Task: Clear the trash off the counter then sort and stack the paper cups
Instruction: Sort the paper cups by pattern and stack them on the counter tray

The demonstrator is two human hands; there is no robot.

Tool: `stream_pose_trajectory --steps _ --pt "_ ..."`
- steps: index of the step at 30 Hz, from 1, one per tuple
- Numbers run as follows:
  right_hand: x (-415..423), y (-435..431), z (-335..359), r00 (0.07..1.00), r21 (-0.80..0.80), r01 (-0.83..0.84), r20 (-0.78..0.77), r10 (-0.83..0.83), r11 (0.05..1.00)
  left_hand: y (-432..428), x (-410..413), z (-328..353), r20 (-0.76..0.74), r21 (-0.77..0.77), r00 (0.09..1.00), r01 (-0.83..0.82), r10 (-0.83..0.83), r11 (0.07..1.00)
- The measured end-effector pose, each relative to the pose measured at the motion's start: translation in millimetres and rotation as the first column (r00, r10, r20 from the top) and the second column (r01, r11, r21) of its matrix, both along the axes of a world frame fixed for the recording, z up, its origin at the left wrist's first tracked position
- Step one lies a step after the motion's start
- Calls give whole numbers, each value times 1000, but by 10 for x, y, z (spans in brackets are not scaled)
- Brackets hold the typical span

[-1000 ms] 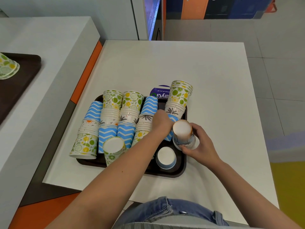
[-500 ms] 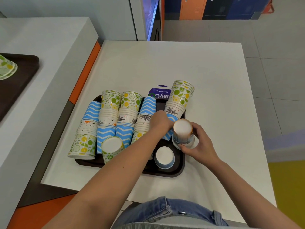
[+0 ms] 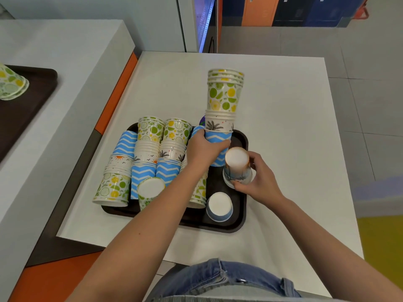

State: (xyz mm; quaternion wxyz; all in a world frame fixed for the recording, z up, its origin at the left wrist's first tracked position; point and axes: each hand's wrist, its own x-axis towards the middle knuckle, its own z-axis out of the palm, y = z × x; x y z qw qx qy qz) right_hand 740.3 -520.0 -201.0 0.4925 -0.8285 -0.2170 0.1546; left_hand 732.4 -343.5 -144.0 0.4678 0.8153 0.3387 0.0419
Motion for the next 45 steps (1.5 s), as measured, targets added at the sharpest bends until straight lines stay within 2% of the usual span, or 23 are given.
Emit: stream_pose_trajectory --steps 6,10,14,23,28,29,31,34,35,37,39,41,43,45 --pt "292 398 6 999 44 36 -25 -35 998 309 -170 294 160 -61 983 -85 94 995" --pt "452 561 -84 998 54 51 -33 -49 997 459 -298 398 181 -128 972 -131 153 983" --pt "434 571 -143 997 52 50 -64 -47 997 529 -420 415 174 -129 976 -113 134 985" --pt "68 293 -134 996 -15 -61 -71 60 998 547 -649 473 146 -167 981 -104 129 980" --pt "-39 163 -26 975 -39 -219 -55 217 975 606 -737 582 156 -176 980 -98 126 980" --pt "-51 132 -1 974 -42 -223 -40 222 974 622 -758 615 162 -173 979 -91 120 981" --pt "-92 95 107 993 -23 -110 34 111 994 666 -807 674 179 -165 977 -86 116 983" --pt "-268 179 435 955 168 69 274 -114 983 765 -891 729 191 -154 973 -102 131 983" --pt "-360 271 558 936 238 69 321 -146 969 807 -920 737 191 -145 972 -110 137 983" --pt "-579 523 736 935 284 -42 350 -62 958 896 -983 749 195 -143 969 -125 152 982" --pt "-800 808 760 956 189 -186 260 133 964 988 -1050 747 202 -143 964 -143 171 979" --pt "-962 1076 711 959 39 -277 78 273 960 1085 -1118 732 211 -134 958 -168 194 977" --pt "-1046 1296 634 946 -79 -321 -79 315 944 1180 -1186 717 206 -137 955 -187 213 973" --pt "-1092 1450 580 935 -139 -342 -152 321 929 1260 -1254 696 190 -150 955 -201 227 968"
